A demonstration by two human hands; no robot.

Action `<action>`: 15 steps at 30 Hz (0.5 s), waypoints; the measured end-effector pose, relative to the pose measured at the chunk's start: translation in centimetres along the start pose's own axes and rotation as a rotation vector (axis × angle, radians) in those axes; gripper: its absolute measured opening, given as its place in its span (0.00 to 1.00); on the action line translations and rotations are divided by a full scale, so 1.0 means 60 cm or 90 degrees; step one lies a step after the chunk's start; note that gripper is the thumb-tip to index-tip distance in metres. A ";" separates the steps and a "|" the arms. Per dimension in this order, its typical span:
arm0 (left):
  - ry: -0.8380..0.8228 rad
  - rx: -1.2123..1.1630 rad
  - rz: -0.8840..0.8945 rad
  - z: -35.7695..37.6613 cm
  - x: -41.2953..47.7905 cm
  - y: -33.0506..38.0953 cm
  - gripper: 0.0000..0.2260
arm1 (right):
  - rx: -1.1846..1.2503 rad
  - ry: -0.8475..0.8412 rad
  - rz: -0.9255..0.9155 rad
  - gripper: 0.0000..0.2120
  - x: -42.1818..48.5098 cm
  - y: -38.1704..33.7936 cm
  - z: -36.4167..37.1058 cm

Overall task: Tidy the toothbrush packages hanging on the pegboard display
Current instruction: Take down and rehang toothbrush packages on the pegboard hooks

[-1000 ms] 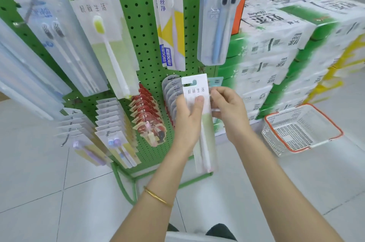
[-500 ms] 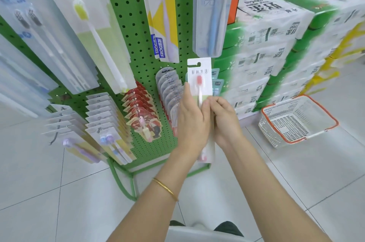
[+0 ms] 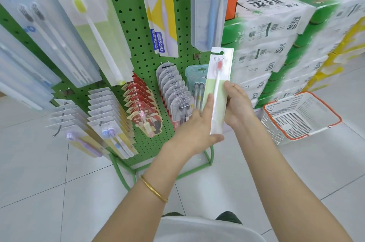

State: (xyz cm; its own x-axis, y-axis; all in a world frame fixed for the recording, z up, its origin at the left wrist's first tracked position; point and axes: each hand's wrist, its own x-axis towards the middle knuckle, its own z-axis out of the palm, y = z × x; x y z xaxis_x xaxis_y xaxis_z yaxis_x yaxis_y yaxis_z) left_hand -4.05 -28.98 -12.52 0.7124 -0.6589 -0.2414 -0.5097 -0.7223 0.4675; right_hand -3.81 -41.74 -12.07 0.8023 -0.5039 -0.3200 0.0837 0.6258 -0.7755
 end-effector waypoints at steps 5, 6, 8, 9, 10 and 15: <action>0.001 0.034 -0.004 -0.006 0.004 0.000 0.53 | 0.023 0.012 0.017 0.10 -0.006 -0.001 -0.001; -0.010 0.025 -0.008 -0.006 0.004 0.001 0.54 | 0.025 0.013 0.019 0.10 -0.007 -0.002 -0.001; -0.037 -0.010 -0.013 -0.009 0.002 0.002 0.54 | 0.027 0.005 0.028 0.09 -0.008 -0.002 -0.002; -0.051 -0.031 -0.013 -0.011 0.003 0.000 0.54 | 0.024 -0.008 0.035 0.09 -0.008 -0.001 -0.003; -0.069 -0.049 -0.018 -0.013 0.004 -0.002 0.53 | 0.014 -0.024 0.043 0.08 -0.008 -0.001 -0.005; -0.139 -0.170 -0.009 -0.021 0.006 -0.013 0.51 | -0.063 -0.085 0.071 0.10 -0.014 -0.005 -0.014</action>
State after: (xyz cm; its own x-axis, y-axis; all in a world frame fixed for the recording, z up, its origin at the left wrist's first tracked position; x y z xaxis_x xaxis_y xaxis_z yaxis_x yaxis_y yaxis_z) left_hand -2.77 -28.39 -11.93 0.5837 -0.6998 -0.4118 -0.3360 -0.6698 0.6621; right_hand -5.02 -42.01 -12.05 0.8752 -0.3470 -0.3370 -0.0633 0.6085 -0.7910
